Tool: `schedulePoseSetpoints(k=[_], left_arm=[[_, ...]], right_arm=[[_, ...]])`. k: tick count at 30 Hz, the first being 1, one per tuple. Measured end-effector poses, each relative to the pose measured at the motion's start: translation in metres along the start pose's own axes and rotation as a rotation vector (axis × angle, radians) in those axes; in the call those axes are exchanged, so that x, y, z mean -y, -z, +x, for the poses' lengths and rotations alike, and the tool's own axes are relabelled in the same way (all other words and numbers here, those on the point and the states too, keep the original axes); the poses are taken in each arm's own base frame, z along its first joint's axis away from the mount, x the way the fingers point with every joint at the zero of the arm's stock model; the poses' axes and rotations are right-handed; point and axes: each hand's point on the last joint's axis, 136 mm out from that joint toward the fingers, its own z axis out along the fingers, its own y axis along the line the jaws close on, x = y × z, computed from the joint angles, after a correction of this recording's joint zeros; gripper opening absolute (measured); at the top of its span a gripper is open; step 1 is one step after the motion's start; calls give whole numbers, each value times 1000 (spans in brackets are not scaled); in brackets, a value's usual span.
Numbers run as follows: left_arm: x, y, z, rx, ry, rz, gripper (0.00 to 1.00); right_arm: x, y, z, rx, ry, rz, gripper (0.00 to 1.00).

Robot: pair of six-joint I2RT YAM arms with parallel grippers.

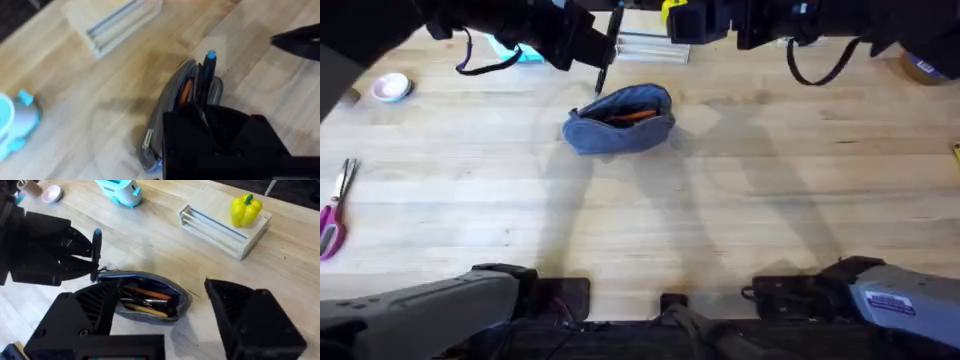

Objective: Unzip the bag, pick up the pens from the table one at a time and place them inside, then zip the bag closed.

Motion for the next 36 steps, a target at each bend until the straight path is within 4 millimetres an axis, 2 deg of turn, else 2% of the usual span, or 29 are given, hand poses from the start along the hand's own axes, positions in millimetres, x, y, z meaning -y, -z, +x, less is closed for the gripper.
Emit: schedulePoseSetpoints(k=[6, 15, 22, 26, 33, 36], left_arm=[[16, -12, -3, 18, -151, 95, 42], [25, -64, 22, -81, -355, 210, 42], [23, -72, 35, -151, -390, 197, 42], [13, -82, 54, -240, -379, 175, 42], [-4, -94, 111, -498, -325, 153, 42], [-5, -95, 113, -506, -321, 156, 42]], right_arm=[[0, 0, 0, 0, 0, 0, 997], [0, 0, 0, 0, 0, 0, 997], [0, 0, 0, 0, 0, 0, 997], [0, 0, 0, 0, 0, 0, 997], [0, 0, 2, -6, 1, 1, 998], [2, 0, 2, -5, 0, 4, 998]])
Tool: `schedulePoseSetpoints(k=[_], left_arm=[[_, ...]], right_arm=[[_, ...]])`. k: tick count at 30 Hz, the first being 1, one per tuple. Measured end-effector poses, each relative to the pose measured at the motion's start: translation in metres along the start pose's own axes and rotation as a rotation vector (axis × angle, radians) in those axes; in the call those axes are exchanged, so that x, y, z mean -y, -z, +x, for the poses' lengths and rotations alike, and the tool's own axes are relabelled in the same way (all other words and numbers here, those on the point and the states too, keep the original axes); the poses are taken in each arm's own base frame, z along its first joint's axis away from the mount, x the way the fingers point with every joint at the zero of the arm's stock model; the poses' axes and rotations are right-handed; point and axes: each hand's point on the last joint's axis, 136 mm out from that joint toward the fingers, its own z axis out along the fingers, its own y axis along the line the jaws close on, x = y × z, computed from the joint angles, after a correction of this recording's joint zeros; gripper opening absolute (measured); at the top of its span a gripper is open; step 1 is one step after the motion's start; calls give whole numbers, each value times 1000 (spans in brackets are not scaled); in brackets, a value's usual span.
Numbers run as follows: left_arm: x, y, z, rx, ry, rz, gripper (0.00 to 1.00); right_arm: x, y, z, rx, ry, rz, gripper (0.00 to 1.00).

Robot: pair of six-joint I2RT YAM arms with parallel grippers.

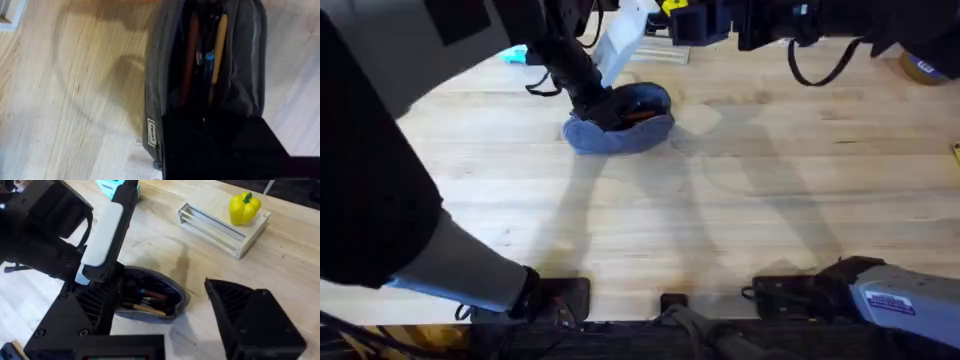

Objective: Unzip the bag, pick up the pens from the table one at a time and place them inside, then zip the bag closed.

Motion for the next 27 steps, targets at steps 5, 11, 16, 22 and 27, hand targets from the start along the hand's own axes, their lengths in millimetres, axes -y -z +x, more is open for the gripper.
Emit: schedulePoseSetpoints(k=[5, 11, 16, 22, 27], left_arm=[[-1, 1, 0, -3, -1, -5, 485], [-2, 0, 1, -9, 0, -8, 995], [1, 5, 1, -15, 5, 9, 995], [10, 40, -5, -9, 0, -5, 995], [11, 95, -10, 23, -30, -145, 995]], right_arm=[[0, 0, 0, 0, 0, 0, 998], [0, 0, 0, 1, 0, 0, 998], [0, 0, 0, 0, 0, 0, 997], [0, 0, 0, 1, 0, 0, 998], [0, 0, 0, 2, 0, 0, 998]])
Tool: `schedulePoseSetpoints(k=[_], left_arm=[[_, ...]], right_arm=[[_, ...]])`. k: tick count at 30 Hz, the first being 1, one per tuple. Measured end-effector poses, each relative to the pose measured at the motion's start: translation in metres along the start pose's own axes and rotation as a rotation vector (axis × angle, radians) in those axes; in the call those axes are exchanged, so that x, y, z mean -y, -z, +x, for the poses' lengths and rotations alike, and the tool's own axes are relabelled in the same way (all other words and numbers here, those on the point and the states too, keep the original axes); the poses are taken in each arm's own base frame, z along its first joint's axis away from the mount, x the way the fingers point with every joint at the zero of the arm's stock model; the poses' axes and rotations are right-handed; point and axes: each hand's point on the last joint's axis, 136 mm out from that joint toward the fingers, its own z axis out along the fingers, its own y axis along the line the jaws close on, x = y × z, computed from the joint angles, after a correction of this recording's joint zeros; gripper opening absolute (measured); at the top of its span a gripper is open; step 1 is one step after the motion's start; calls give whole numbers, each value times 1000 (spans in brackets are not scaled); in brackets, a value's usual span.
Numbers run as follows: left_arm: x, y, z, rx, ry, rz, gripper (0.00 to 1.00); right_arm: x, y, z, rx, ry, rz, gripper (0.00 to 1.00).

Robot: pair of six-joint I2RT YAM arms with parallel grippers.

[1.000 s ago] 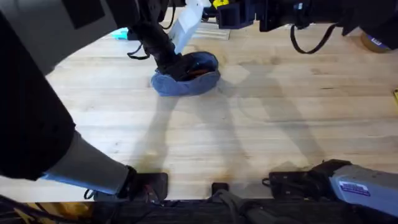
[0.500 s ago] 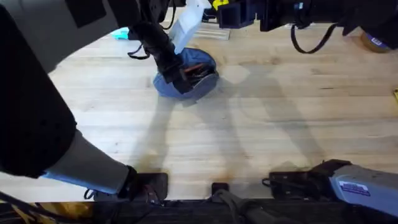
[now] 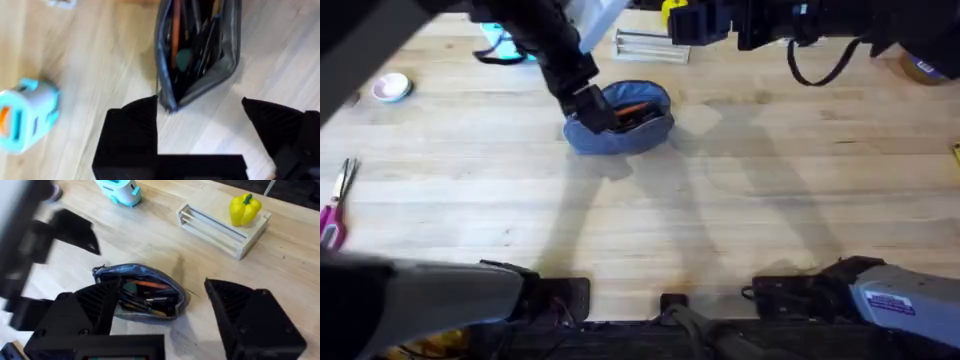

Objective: Unzip the bag, pick up the pens from the table one at a time and place them inside, then zip the bag closed.

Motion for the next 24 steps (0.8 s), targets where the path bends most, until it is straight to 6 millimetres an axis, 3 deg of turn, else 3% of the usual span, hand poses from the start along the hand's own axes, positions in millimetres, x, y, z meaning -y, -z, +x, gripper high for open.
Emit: schedulePoseSetpoints(k=[5, 12, 20, 24], left_arm=[[-6, 45, 23, -18, 29, -133, 995], [-14, 74, 53, 49, 76, -149, 995], [-38, 75, 79, 158, 108, -180, 995], [-36, 70, 85, 160, 113, -159, 993]], right_arm=[[0, 0, 0, 0, 0, 0, 998], [0, 0, 1, -3, -1, 0, 997], [1, 0, 10, -42, -77, 5, 997], [1, 0, 10, -41, -138, 6, 997]])
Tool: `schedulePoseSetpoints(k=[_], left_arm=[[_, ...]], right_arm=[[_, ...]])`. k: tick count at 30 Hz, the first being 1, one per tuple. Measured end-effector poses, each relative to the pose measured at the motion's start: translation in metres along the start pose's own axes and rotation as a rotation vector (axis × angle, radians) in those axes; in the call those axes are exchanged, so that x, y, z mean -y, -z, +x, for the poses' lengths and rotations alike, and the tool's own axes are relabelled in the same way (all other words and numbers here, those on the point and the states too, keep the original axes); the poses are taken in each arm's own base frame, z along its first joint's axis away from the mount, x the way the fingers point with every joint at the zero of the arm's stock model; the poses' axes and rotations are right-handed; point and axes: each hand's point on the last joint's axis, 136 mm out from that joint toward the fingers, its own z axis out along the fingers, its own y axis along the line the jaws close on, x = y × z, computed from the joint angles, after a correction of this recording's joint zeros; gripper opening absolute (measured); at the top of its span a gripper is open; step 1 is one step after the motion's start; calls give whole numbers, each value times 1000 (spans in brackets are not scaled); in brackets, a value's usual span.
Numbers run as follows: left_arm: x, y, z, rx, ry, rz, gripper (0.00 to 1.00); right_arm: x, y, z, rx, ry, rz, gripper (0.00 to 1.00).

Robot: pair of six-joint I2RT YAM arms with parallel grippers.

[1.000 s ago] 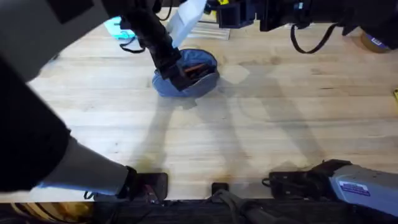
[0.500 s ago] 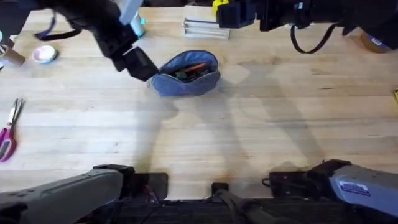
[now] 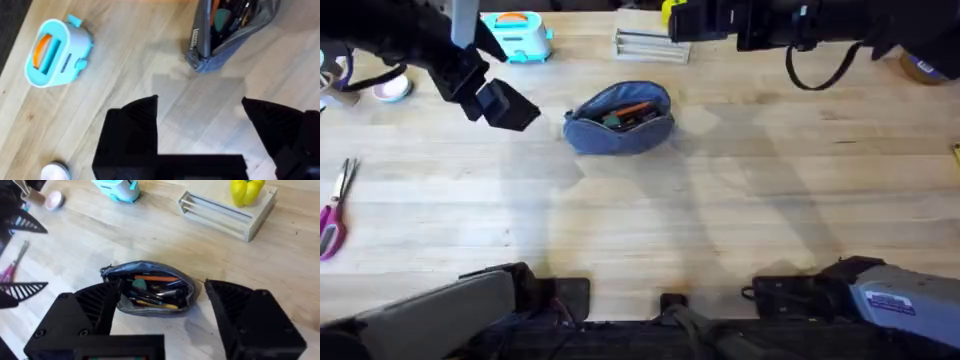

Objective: Unzip the bag, pick up the pens from the table one at a time and place them inside, then zip the bag closed.

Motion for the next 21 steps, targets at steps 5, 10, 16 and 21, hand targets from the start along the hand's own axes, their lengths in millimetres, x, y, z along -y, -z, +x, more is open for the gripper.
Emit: schedulePoseSetpoints(k=[5, 10, 16, 21], left_arm=[[2, -6, 1, 13, -8, 14, 995], [10, -34, 18, 26, 18, 68, 993], [20, -68, 51, 71, 83, 189, 993], [11, -86, 64, 172, 94, 244, 993]], right_arm=[[-2, 0, -5, 19, -20, -8, 997], [-11, -1, -4, 18, 0, -40, 998], [-25, -3, 2, -2, 25, -72, 998], [-31, -17, 19, -107, 33, -76, 997]])
